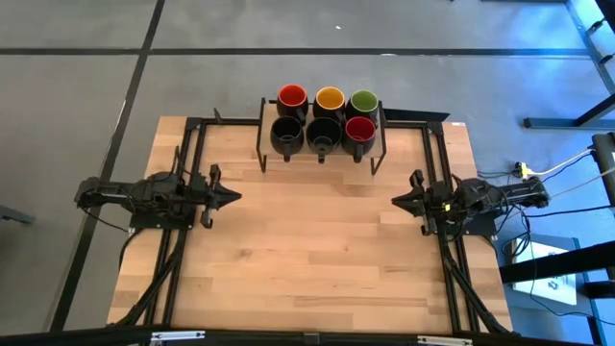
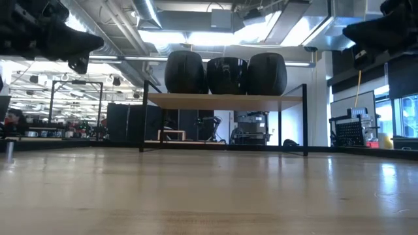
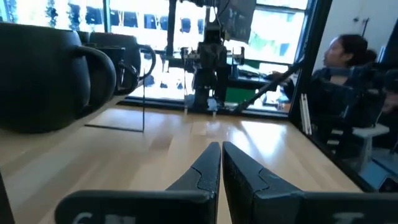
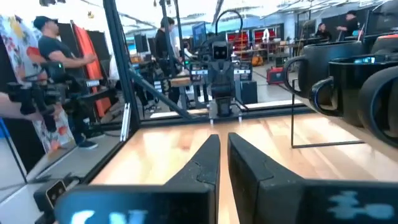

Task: Place coffee mugs
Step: Return to Home Position

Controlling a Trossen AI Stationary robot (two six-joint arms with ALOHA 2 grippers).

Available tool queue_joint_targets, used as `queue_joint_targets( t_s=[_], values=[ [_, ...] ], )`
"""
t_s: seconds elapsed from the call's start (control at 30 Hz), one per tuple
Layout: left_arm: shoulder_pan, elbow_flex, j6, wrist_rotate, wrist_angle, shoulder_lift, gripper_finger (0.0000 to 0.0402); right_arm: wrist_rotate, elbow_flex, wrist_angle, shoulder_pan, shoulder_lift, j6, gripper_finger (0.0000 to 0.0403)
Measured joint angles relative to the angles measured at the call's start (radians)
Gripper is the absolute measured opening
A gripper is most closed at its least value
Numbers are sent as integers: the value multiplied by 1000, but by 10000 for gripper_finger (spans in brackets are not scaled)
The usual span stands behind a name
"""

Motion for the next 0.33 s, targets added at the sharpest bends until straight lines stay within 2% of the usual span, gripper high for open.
queue_joint_targets(
  t_s=[0.13,0.33],
  values=[
    [0,-55,-20,1,46,0,12,11,-53,14,0,1,25,21],
    [0,-58,-7,5,54,0,12,-29,-89,41,0,1,7,21]
  ],
)
